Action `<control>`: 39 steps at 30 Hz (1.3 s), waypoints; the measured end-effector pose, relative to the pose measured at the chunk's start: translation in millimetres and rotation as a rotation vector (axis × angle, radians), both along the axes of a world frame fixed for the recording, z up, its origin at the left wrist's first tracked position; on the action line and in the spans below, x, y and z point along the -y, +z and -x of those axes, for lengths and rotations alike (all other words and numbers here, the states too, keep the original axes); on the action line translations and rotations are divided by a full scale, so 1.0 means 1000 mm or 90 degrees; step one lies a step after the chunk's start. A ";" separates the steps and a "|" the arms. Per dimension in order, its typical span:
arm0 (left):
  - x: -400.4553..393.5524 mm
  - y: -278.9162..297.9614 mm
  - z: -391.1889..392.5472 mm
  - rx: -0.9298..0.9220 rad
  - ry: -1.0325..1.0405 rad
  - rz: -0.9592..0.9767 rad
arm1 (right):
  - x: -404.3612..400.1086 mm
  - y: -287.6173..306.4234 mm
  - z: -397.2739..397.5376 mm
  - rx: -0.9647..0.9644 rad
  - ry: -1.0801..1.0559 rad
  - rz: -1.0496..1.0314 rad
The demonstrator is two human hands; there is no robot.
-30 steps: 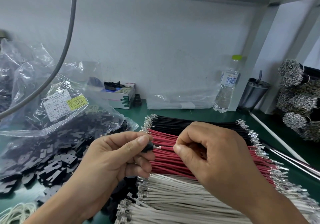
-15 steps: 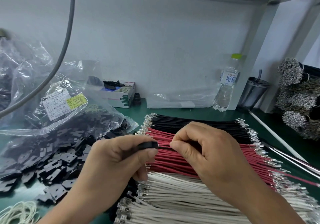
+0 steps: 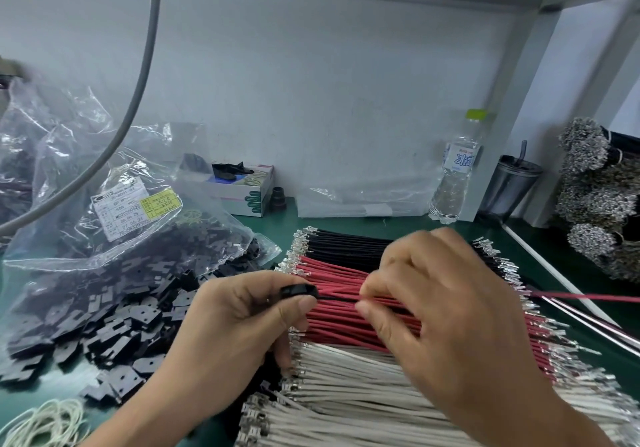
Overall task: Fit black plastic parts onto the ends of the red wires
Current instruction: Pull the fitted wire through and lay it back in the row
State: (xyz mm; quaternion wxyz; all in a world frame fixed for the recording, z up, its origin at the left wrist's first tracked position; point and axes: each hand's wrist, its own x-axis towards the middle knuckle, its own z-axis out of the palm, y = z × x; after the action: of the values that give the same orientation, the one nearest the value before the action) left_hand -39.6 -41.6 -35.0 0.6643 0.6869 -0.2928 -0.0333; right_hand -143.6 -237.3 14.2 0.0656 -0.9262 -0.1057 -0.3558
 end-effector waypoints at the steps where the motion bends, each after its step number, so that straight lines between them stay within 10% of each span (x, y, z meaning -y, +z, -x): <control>1: -0.001 -0.001 -0.002 -0.001 0.012 0.005 | -0.002 -0.002 0.003 -0.035 0.027 0.008; 5: -0.001 -0.003 -0.004 -0.004 0.026 0.009 | -0.008 -0.020 0.004 -0.301 0.027 0.010; 17: -0.004 -0.003 -0.008 -0.034 0.042 0.034 | -0.001 -0.013 0.006 -0.390 0.023 -0.325; 21: -0.003 -0.003 -0.006 -0.029 0.045 0.026 | -0.009 -0.021 0.006 -0.379 0.003 -0.120; 39: -0.002 -0.001 -0.005 -0.028 0.051 0.026 | -0.011 -0.025 0.006 -0.345 0.054 -0.032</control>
State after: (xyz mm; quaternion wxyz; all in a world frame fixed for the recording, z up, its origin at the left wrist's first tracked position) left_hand -34.6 -39.6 -36.1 0.6856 0.6833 -0.2506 -0.0157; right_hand -149.9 -226.6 -10.5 0.1294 -0.9805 -0.1141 -0.0942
